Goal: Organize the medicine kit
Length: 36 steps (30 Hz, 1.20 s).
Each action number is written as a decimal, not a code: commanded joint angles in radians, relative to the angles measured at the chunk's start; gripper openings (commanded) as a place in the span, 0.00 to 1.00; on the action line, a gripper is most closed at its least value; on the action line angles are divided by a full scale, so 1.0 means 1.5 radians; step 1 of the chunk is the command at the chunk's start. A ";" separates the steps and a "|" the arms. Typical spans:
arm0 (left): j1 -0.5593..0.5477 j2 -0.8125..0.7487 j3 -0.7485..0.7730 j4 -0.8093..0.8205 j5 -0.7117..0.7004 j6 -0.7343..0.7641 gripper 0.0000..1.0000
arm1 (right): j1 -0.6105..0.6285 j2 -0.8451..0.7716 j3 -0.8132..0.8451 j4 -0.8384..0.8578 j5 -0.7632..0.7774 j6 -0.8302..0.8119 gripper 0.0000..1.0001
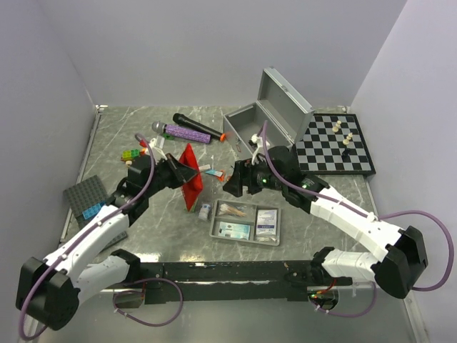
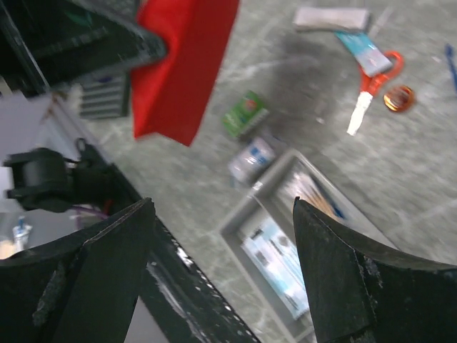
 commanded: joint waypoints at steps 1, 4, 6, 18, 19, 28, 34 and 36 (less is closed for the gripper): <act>-0.049 -0.028 0.014 0.066 -0.003 -0.038 0.01 | 0.015 0.015 0.070 0.056 -0.070 0.019 0.85; -0.070 -0.016 0.032 0.059 -0.015 -0.038 0.01 | 0.036 0.025 0.101 0.034 -0.057 0.001 0.85; -0.079 -0.009 0.035 0.067 -0.016 -0.045 0.01 | 0.053 0.038 0.122 0.009 -0.033 -0.017 0.85; -0.119 -0.011 0.046 0.092 -0.063 -0.068 0.01 | 0.095 0.116 0.169 -0.053 0.054 -0.009 0.79; -0.120 -0.012 0.047 0.094 -0.063 -0.068 0.01 | 0.094 0.117 0.169 -0.050 0.053 -0.008 0.78; -0.139 -0.014 0.043 0.099 -0.065 -0.072 0.01 | 0.095 0.145 0.177 -0.027 0.051 -0.002 0.63; -0.143 -0.016 0.038 0.105 -0.067 -0.072 0.01 | 0.094 0.162 0.182 -0.023 0.046 -0.005 0.41; -0.144 -0.016 0.039 0.101 -0.067 -0.069 0.01 | 0.095 0.158 0.178 -0.023 0.045 -0.007 0.31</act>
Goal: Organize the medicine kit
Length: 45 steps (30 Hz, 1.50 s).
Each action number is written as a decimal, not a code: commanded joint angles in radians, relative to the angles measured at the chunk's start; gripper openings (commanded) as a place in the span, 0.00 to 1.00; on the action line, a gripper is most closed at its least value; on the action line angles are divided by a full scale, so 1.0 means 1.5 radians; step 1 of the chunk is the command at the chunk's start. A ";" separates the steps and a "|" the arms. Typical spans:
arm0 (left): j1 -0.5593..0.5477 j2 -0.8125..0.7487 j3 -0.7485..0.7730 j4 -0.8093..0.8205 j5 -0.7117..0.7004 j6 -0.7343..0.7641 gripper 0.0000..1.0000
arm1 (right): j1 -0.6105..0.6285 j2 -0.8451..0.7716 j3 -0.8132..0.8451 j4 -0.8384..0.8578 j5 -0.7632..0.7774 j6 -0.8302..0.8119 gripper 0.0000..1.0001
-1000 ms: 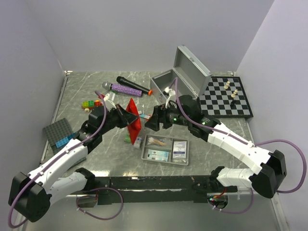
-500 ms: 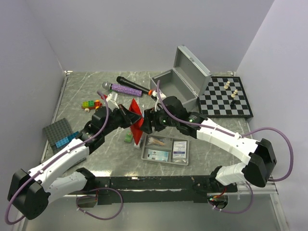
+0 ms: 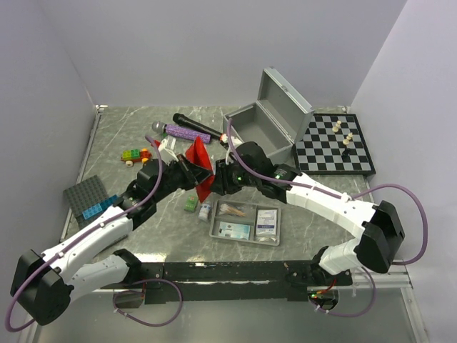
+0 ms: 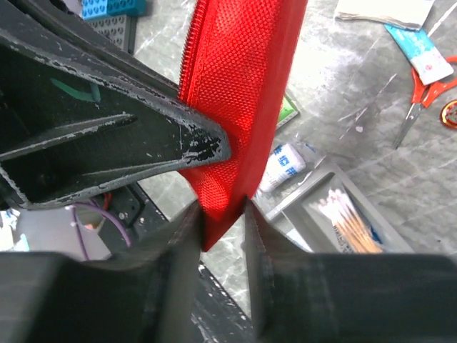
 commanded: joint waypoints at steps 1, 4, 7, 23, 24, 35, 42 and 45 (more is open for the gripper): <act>-0.006 -0.012 0.024 0.032 0.000 0.000 0.01 | 0.001 -0.005 0.026 0.020 0.012 -0.007 0.26; -0.005 -0.017 0.026 0.022 -0.005 0.006 0.02 | 0.001 -0.043 -0.001 0.024 0.028 -0.022 0.03; -0.006 -0.024 0.044 -0.010 -0.027 0.024 0.15 | 0.002 -0.077 -0.007 0.000 0.043 -0.045 0.00; 0.035 -0.064 0.304 -0.251 0.112 0.368 0.87 | 0.009 -0.148 0.105 -0.348 -0.032 -0.371 0.00; 0.036 -0.056 0.336 -0.265 0.184 0.417 0.87 | 0.018 -0.153 0.113 -0.385 -0.049 -0.387 0.00; 0.019 0.008 0.434 -0.401 0.528 0.600 0.76 | 0.149 -0.271 0.134 -0.508 -0.149 -0.411 0.00; -0.045 -0.010 0.383 -0.450 0.566 0.602 0.71 | 0.187 -0.271 0.183 -0.535 -0.140 -0.412 0.00; -0.052 -0.018 0.373 -0.451 0.599 0.584 0.70 | 0.206 -0.260 0.183 -0.538 -0.126 -0.414 0.00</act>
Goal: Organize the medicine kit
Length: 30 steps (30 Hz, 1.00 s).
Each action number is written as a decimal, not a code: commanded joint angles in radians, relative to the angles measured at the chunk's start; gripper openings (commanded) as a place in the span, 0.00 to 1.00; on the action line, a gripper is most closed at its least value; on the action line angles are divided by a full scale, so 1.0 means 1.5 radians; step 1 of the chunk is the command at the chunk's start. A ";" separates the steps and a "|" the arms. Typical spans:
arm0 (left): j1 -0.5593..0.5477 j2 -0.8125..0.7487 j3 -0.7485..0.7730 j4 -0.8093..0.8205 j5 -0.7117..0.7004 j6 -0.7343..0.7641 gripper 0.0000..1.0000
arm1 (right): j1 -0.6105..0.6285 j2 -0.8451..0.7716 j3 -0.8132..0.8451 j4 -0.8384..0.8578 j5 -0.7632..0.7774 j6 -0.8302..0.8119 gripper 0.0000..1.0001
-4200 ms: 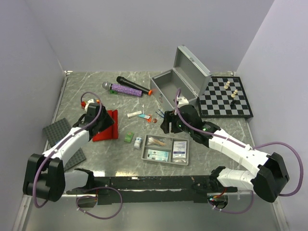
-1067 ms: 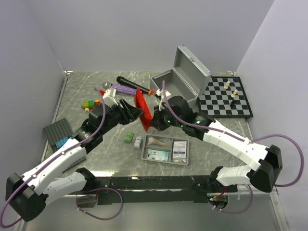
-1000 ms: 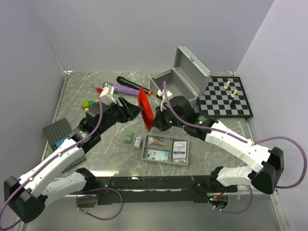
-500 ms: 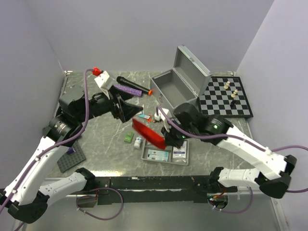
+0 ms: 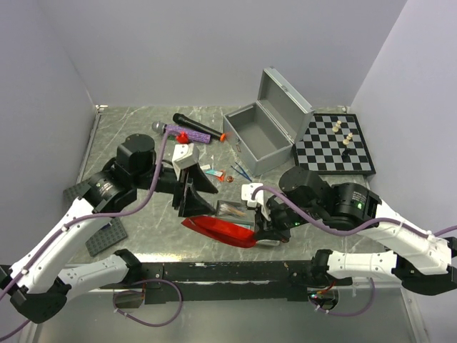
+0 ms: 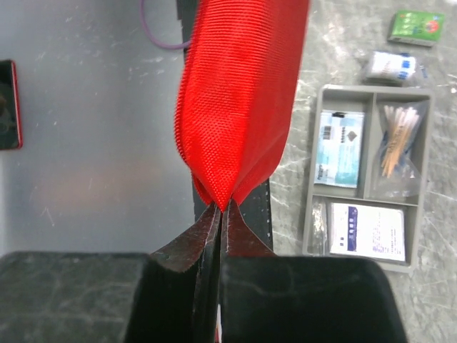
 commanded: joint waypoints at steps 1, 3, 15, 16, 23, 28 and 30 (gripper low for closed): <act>-0.013 -0.026 -0.008 -0.009 0.080 -0.005 0.70 | 0.027 0.012 0.028 -0.019 0.013 -0.013 0.00; -0.013 -0.036 -0.006 0.010 0.089 -0.021 0.72 | 0.039 0.025 0.030 -0.026 0.026 -0.013 0.00; -0.143 0.051 0.017 -0.119 -0.025 0.027 0.65 | 0.054 0.029 0.036 -0.029 0.066 -0.020 0.00; -0.153 0.052 0.015 -0.117 -0.033 0.023 0.65 | 0.055 0.029 0.037 -0.030 0.069 -0.021 0.00; -0.186 0.096 0.018 -0.158 -0.086 0.032 0.52 | 0.054 0.038 0.043 -0.029 0.087 -0.029 0.00; -0.191 0.101 0.019 -0.162 -0.104 0.034 0.48 | 0.054 0.030 0.041 -0.028 0.091 -0.030 0.00; -0.192 0.105 0.022 -0.168 -0.111 0.037 0.44 | 0.054 0.028 0.039 -0.027 0.095 -0.031 0.00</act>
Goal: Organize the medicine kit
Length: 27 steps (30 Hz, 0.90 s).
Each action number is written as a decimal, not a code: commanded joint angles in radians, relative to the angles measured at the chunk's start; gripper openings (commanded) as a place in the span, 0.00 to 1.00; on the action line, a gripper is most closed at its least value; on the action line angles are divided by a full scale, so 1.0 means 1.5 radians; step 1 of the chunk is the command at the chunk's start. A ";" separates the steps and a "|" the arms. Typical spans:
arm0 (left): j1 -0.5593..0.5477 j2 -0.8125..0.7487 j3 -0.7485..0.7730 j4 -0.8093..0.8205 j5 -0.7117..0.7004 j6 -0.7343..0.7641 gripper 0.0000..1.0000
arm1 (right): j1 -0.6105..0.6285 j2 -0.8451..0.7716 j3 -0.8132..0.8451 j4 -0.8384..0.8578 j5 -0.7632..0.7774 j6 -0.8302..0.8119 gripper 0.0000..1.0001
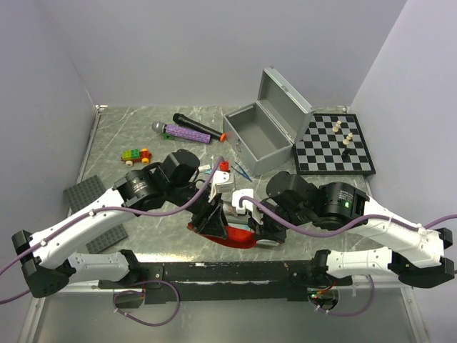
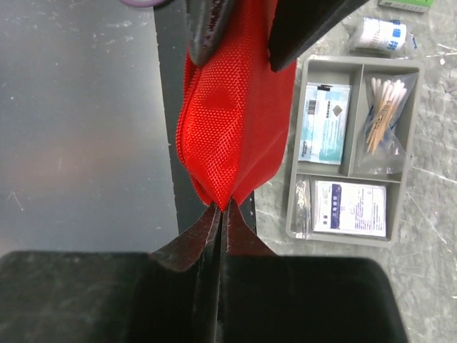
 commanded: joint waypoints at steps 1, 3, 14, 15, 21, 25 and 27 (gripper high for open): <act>-0.007 -0.001 0.017 -0.018 -0.025 0.019 0.42 | 0.005 -0.016 0.024 0.011 0.018 -0.014 0.00; -0.007 -0.001 0.015 -0.016 -0.019 0.019 0.36 | 0.005 -0.016 0.024 0.011 0.019 -0.014 0.00; -0.006 -0.027 -0.002 0.049 -0.043 -0.031 0.01 | 0.005 -0.030 0.013 0.054 0.146 0.037 0.73; -0.006 -0.041 -0.009 0.068 -0.058 -0.042 0.01 | 0.005 -0.036 0.008 0.074 0.178 0.048 0.96; 0.005 -0.126 -0.106 0.206 -0.270 -0.155 0.01 | -0.019 -0.090 -0.047 0.218 0.375 0.115 1.00; 0.012 -0.156 -0.159 0.242 -0.495 -0.233 0.01 | -0.038 -0.134 -0.124 0.351 0.463 0.157 1.00; 0.013 -0.156 -0.168 0.230 -0.623 -0.291 0.01 | -0.058 -0.150 -0.168 0.418 0.473 0.176 1.00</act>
